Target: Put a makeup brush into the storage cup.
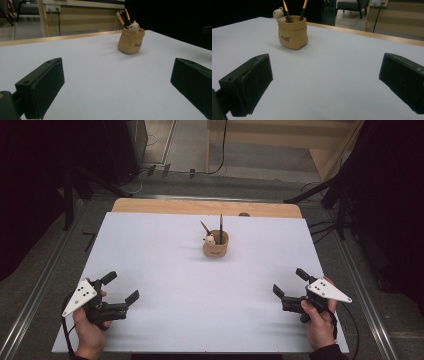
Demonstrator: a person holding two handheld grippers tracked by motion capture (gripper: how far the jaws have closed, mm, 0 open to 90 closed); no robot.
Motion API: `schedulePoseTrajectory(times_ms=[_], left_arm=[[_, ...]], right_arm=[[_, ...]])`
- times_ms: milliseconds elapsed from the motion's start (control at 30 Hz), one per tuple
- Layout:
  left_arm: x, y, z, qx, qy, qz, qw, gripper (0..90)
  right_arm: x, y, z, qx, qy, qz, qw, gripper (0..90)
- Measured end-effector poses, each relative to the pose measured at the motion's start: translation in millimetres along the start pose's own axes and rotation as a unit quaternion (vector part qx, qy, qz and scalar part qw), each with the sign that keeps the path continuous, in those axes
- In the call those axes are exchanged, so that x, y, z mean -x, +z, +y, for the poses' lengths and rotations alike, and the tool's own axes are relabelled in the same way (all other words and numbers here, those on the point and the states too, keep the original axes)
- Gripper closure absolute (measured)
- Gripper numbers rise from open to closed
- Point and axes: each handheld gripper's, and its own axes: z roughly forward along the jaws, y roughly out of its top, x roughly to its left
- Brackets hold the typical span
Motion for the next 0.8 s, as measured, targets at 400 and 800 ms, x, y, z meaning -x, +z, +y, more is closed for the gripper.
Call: schedulePoseTrajectory(times_ms=[400, 800], left_arm=[[-0.1, -1.1, -0.1, -0.002, 0.001, 0.002, 1.0000, 0.0], [0.2, -1.8, -0.2, -0.002, 0.001, 0.002, 1.0000, 0.0]], right_arm=[[3.0, -12.5, -3.6, 0.003, 0.011, 0.000, 0.9999, 0.0], [3.0, -13.4, -5.5, 0.000, 0.013, 0.006, 0.9999, 0.0]])
